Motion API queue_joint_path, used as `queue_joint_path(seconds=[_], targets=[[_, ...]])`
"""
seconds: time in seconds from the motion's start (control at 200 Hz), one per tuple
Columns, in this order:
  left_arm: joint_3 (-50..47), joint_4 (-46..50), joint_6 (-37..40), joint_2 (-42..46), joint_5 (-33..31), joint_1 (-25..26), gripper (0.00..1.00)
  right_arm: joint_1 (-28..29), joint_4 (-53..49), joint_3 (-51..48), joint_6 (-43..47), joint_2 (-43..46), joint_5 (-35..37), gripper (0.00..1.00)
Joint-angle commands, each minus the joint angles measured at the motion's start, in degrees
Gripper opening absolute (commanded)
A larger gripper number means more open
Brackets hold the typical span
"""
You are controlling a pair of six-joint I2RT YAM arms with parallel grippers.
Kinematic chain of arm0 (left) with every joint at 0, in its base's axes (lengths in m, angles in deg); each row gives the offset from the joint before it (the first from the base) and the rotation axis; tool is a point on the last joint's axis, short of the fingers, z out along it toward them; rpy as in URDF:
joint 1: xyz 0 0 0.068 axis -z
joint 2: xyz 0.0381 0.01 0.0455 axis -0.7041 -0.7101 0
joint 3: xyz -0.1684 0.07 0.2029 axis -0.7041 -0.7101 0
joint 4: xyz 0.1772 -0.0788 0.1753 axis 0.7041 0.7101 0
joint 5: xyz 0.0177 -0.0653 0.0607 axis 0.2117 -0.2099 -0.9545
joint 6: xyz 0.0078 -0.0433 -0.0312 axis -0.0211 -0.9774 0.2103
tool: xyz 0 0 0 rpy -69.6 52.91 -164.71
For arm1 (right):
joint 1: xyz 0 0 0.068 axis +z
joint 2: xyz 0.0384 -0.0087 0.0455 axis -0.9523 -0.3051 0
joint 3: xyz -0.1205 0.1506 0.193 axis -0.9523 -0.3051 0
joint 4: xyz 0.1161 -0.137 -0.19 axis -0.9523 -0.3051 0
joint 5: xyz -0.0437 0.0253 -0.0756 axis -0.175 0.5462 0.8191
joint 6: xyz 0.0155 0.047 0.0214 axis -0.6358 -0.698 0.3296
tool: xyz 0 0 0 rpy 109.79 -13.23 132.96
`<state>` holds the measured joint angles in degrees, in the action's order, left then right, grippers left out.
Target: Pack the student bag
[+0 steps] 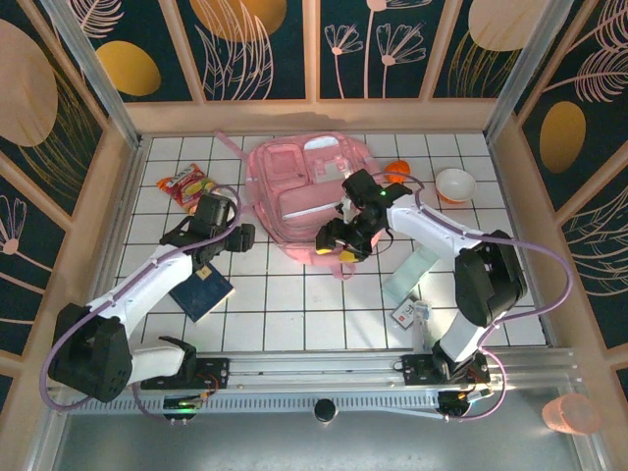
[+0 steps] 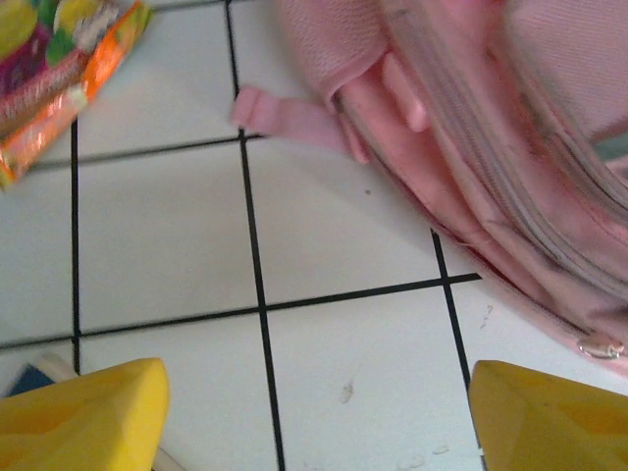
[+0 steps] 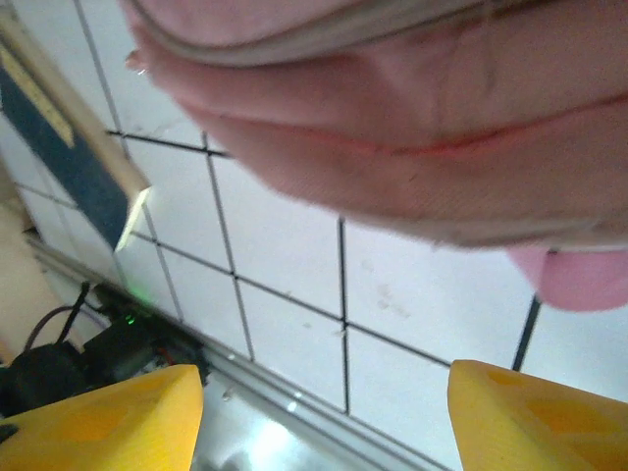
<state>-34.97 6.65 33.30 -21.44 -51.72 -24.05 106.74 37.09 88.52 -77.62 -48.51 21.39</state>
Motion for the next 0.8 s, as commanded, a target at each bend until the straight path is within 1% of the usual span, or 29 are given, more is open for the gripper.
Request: queue_joint_path(seconds=[0.0,0.045,0.105,0.165,0.25,0.29,0.41,0.45,0.505,0.56,0.631,0.691,0.796], targets=[[-2.41,1.02,-13.36,2.35,2.34,-2.72,0.83,0.58,0.64,0.46,-2.56,3.11,-6.48,0.67],[-3.48,0.76,-17.44,3.59,2.26,-4.24,0.85,0.79,2.75,0.90,-3.18,2.75,-7.78,0.67],[-5.02,0.02,-23.22,5.30,3.43,-6.36,0.85,0.84,5.64,1.99,-4.19,1.55,-9.18,0.67],[-6.36,-0.50,-28.41,7.01,4.54,-8.03,0.84,1.31,8.51,4.17,-4.82,-0.22,-8.68,0.66],[-7.75,0.53,-34.50,9.01,4.50,-10.54,0.83,2.23,10.96,8.56,-3.84,-3.09,-5.26,0.65],[-8.19,1.70,-37.57,9.68,4.84,-12.02,0.84,2.63,10.73,10.62,-3.69,-4.96,-2.57,0.65],[-10.77,3.61,-43.78,10.66,8.04,-16.04,0.84,4.15,9.14,17.31,-3.21,-9.86,4.48,0.64],[-11.92,3.65,-46.30,11.00,10.04,-17.43,0.84,5.08,9.23,19.46,-2.72,-11.35,6.93,0.64],[-13.17,3.65,-48.43,11.66,11.50,-18.13,0.84,6.85,9.86,22.71,-1.71,-13.53,9.12,0.64],[-13.99,5.32,-49.92,12.46,9.18,-18.31,0.84,8.75,12.54,24.04,-1.14,-14.88,10.41,0.64],[-15.54,6.95,-50.60,13.68,4.69,-19.21,0.82,11.31,18.80,22.37,-0.77,-16.18,9.63,0.64],[-16.39,7.78,-50.60,14.39,4.28,-20.87,0.83,12.78,23.81,20.48,-1.74,-16.84,8.96,0.63],[-15.96,10.54,-51.32,15.89,4.39,-23.37,0.84,14.66,27.44,19.50,-4.00,-16.99,9.51,0.63]])
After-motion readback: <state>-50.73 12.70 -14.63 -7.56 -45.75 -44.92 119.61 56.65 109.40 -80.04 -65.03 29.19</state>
